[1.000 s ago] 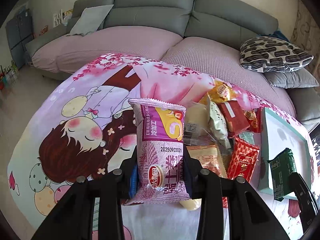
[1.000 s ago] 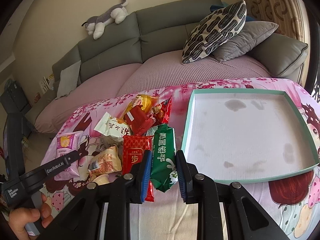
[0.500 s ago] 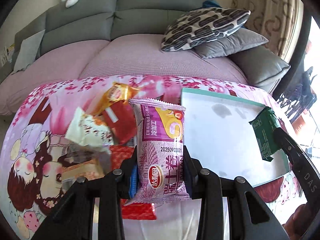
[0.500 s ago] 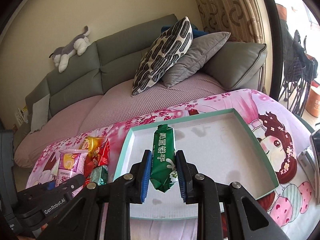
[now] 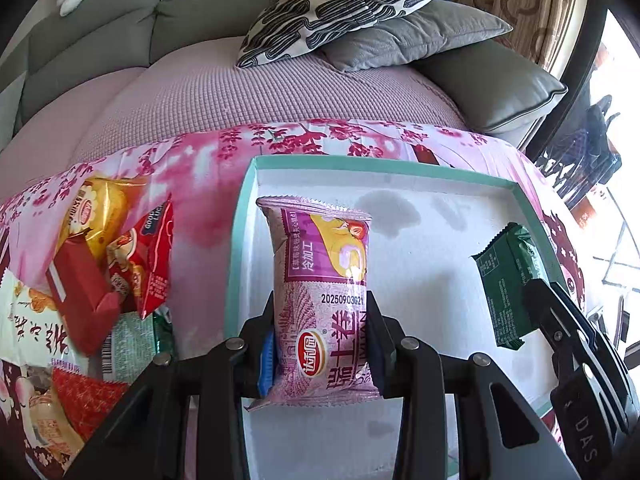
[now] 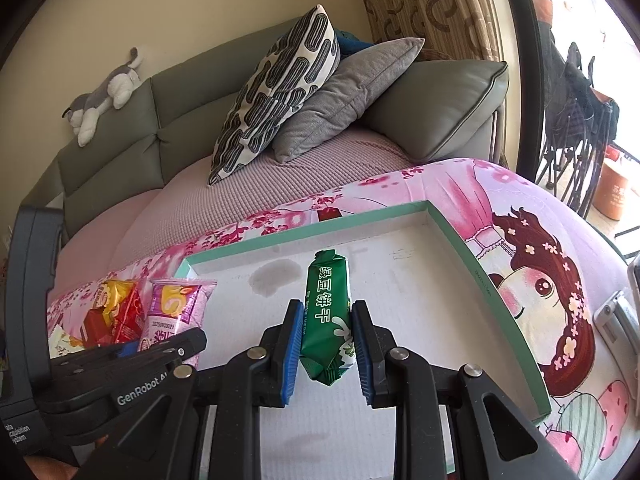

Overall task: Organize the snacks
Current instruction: 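Carry both packs into the teal tray and open both grippers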

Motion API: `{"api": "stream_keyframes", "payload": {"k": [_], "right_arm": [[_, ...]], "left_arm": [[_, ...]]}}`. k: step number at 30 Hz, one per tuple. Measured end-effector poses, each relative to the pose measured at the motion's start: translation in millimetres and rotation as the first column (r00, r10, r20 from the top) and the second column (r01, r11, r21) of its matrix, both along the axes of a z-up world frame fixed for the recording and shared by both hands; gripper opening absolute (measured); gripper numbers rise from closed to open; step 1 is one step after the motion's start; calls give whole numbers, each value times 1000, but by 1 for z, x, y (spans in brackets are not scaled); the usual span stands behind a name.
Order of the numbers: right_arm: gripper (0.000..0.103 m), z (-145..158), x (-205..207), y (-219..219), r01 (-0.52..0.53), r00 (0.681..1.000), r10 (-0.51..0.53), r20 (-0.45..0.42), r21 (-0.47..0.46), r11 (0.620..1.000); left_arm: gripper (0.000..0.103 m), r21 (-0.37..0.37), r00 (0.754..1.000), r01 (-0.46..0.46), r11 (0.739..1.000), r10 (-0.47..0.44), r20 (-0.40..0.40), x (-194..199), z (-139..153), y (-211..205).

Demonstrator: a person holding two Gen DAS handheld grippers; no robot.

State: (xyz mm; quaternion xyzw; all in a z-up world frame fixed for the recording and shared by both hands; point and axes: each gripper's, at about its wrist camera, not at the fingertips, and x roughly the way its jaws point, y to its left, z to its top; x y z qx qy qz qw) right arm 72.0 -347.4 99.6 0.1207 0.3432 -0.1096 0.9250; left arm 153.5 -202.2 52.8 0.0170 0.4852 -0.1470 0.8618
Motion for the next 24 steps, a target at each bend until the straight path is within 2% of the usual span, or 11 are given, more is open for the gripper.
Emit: {"api": "stream_keyframes", "payload": {"k": [6,11,12,14,15,16,18,20,22,24], "right_arm": [[26,-16,5,-4,6,998,-6,-61,-9,1000],[27,-16,4,-5,7,997,-8,-77,-9,1000],[30,-15,4,-6,9,997,-10,-82,-11,1000],[46,-15,4,-6,19,995,-22,-100,-27,999],[59,-14,3,-5,23,994,-26,-104,-36,999],[65,-13,2,-5,25,994,-29,-103,-43,999],[69,-11,0,-4,26,993,-31,-110,-55,998],[76,-10,0,-4,26,992,-34,-121,-61,998],[87,-10,-2,-3,26,990,-33,-134,-58,998],[92,-8,-5,-1,18,991,-25,-131,-52,998]], "left_arm": [[42,25,999,-23,999,24,-33,6,-12,-5],[51,36,999,-24,999,26,-32,-1,-8,-7],[53,34,999,-25,999,26,-27,-3,-5,-7],[70,24,999,-35,999,35,-22,-8,2,-5],[75,20,999,-43,999,44,-21,-10,5,-2],[80,18,998,-54,998,55,-19,-13,8,0],[81,20,997,-74,997,74,-4,-17,15,8],[89,26,995,-95,995,94,21,-22,22,17],[92,22,992,-116,993,115,44,-29,29,28],[95,13,989,-136,991,135,56,-36,32,40]]}}
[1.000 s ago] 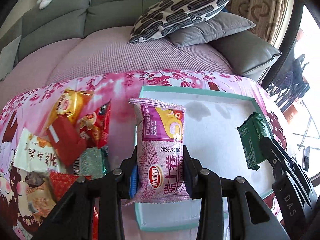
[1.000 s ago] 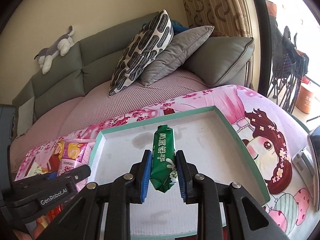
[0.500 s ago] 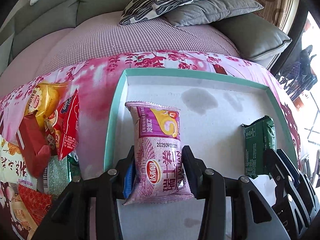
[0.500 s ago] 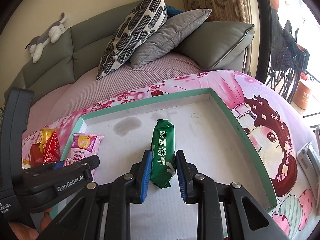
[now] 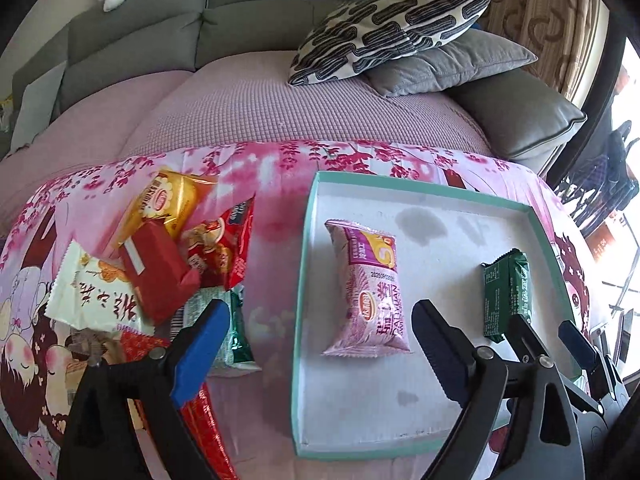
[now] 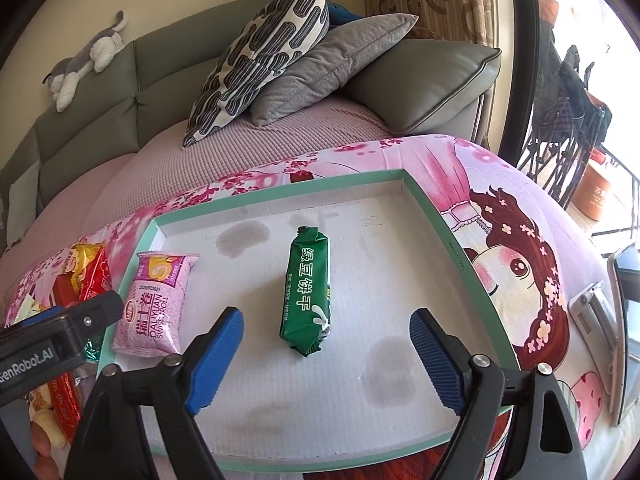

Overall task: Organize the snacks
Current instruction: 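Carry both packs into the teal tray and open both grippers, then move the left gripper to the pudding cup while the right approaches the red pack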

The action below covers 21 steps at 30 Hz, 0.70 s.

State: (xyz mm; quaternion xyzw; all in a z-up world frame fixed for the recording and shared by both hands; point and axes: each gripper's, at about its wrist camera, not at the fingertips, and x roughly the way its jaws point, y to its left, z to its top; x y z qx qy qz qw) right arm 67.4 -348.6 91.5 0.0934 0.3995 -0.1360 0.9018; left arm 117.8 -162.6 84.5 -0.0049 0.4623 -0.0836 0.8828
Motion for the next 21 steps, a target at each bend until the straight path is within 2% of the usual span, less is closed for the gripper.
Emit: {"api": "stream_keyframes", "payload": {"k": [3,7,12,21], "right_arm": [[103,3,-3,6,-10,1000,10,7,-6,1000],[103,3,-5,18,-30,999,30,-17,-21,999],[103,2,-10,34,-64,997,64,-39,6,998],[103,8,-21,80,-149,988,150,-32,8,989]], "left_arm": [[96,1,999,-33,999,33,15,-11,1,18],[96,6,996,-81,997,81,28,-27,1,47],[100,21,989,-136,990,135,59,-45,7,87],[101,32,952,-291,956,286,107,-69,13,156]]}}
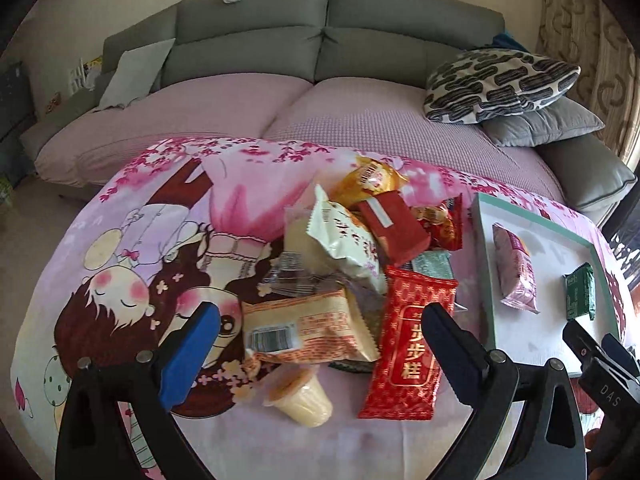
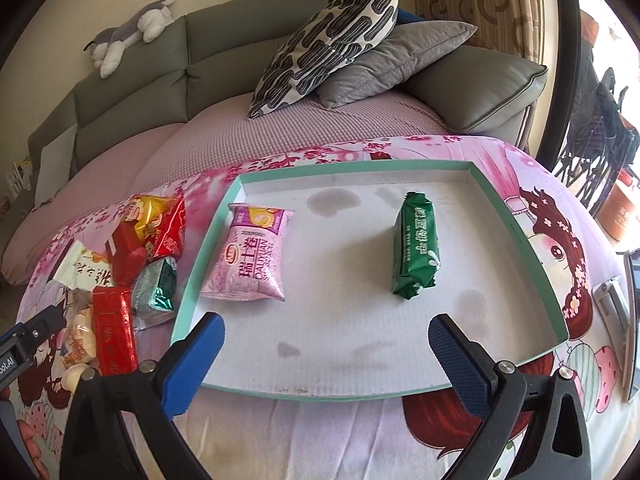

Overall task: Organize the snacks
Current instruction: 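Move the left gripper to the pudding cup while the right approaches the red pack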

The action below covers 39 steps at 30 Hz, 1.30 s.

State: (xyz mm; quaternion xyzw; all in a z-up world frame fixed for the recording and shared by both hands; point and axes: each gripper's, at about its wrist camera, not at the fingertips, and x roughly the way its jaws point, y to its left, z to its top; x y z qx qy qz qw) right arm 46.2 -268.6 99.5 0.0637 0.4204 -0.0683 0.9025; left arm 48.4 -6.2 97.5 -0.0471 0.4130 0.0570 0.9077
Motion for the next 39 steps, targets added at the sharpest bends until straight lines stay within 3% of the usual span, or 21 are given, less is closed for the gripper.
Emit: {"api": "stream_keyframes", "payload": {"k": [7,12,20,29,34,39], "right_arm": [[103,1,-5,42,-87,996,87,4,-11,996],[103,0,-7,73,-137,990,137,8,20,990],[103,-7,-8,125,-237,972,237,-6,23,971],[103,-27,2,145,-269,961,270,-64,22,963],[103,-29,3,152,-289,956,287,-65,-24,957],[103,-27,1,160,-321,947,318,-52,-50,946]], "left_arm": [[101,-9,997,-70,998,70,22,-12,4,41],[101,16,993,-114,993,114,11,-19,4,63],[101,-7,989,-147,989,147,-28,-23,-7,83],[101,-96,986,-108,989,94,-137,-14,-40,71],[101,-185,979,-114,976,78,-187,-9,-54,70],[100,-231,980,-107,967,63,-191,-9,-56,69]]}}
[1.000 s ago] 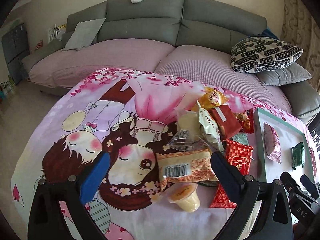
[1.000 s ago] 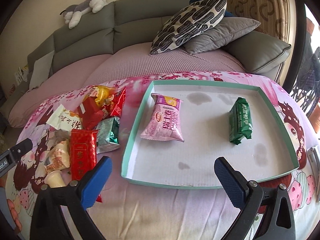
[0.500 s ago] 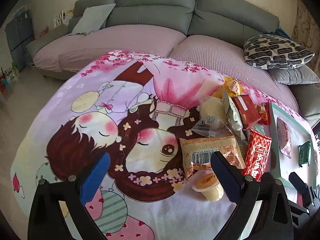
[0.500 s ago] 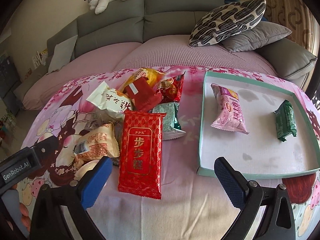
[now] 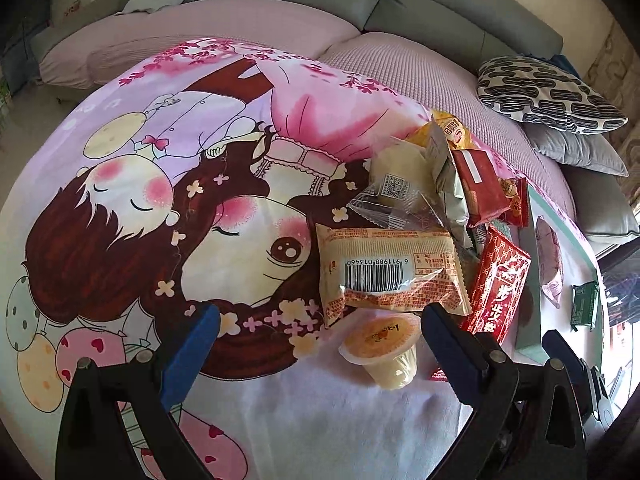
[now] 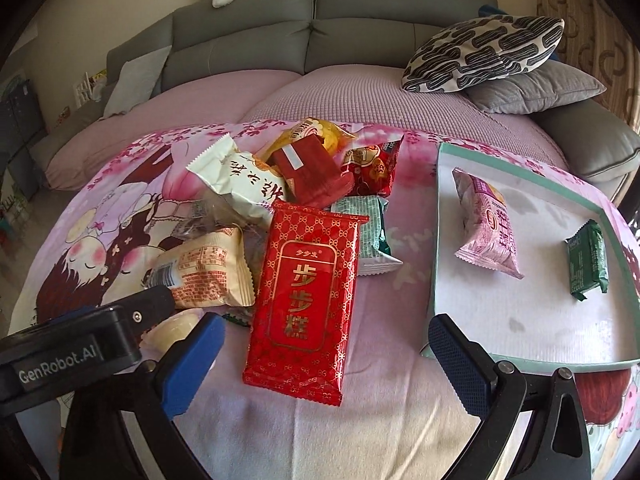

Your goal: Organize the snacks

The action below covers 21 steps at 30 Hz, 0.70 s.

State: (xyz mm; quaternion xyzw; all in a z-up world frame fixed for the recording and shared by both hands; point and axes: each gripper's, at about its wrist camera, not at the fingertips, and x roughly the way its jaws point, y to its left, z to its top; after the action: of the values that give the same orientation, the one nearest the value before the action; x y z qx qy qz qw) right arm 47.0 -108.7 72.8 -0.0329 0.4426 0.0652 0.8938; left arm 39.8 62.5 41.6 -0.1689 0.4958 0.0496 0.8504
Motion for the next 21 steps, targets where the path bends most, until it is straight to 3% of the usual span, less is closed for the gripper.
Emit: {"api": "stream_keyframes", "payload": {"k": [10,15,21], "right_arm": [[94,-4,-1,11,-27,1000,27,11,-41,999],[88,-11,3,14,-39,999,38,-10,-48,998],[82,-18,8,10,-34,999,32,-42,-38,999]], "left_arm": [[99,-52,999,45,998,-46,-8,3,-3,-9],[92,-88,998,51,995,-53,-19,3,-7,-10],[92,-116,998,41,992,-46,-36,5,-12,-11]]}}
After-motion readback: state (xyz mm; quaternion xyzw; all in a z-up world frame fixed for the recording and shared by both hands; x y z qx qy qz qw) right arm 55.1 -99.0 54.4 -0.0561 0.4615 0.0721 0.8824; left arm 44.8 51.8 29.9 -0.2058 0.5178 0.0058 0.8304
